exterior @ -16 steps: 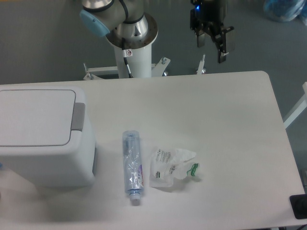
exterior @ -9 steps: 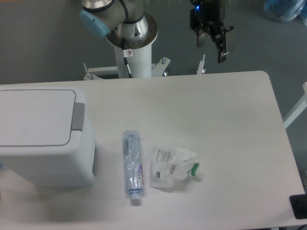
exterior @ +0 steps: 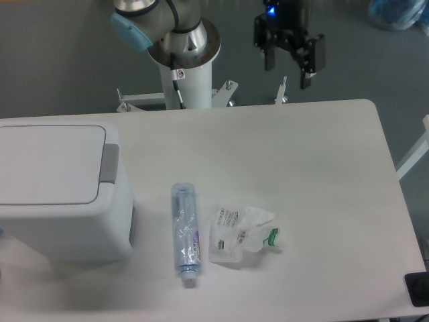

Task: Open the trash can
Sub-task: 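Move the open gripper toward the white trash can lid, then lower the open gripper over the lid edge beside the grey panel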

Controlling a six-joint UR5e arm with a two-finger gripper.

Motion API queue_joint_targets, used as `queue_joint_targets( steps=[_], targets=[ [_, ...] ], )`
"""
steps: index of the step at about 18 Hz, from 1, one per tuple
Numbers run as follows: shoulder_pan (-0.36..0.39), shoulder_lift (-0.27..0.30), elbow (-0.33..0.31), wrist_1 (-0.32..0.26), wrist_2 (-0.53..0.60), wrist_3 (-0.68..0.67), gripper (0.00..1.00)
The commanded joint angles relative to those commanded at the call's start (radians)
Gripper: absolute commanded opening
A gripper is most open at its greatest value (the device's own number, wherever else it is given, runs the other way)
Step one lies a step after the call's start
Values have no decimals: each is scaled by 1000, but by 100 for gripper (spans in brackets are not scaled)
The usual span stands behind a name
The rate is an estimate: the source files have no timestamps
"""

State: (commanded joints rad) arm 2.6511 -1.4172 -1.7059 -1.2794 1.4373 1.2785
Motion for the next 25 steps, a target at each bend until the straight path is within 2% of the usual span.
queue_joint_targets(
  steps=[4, 7, 9, 12, 17, 21, 25],
  targets=[
    [-143, -71, 54, 47, -2, -256, 100],
    [-236, -123, 78, 150, -12, -546, 100],
    [-281, -149, 83, 219, -31, -693, 100],
    [-316, -176, 106, 258, -55, -838, 100],
    [-371, -218, 146, 261, -74, -969, 100],
    [-399, -244, 154, 287, -77, -989, 100],
    [-407, -249, 152, 287, -75, -989, 100]
  ],
)
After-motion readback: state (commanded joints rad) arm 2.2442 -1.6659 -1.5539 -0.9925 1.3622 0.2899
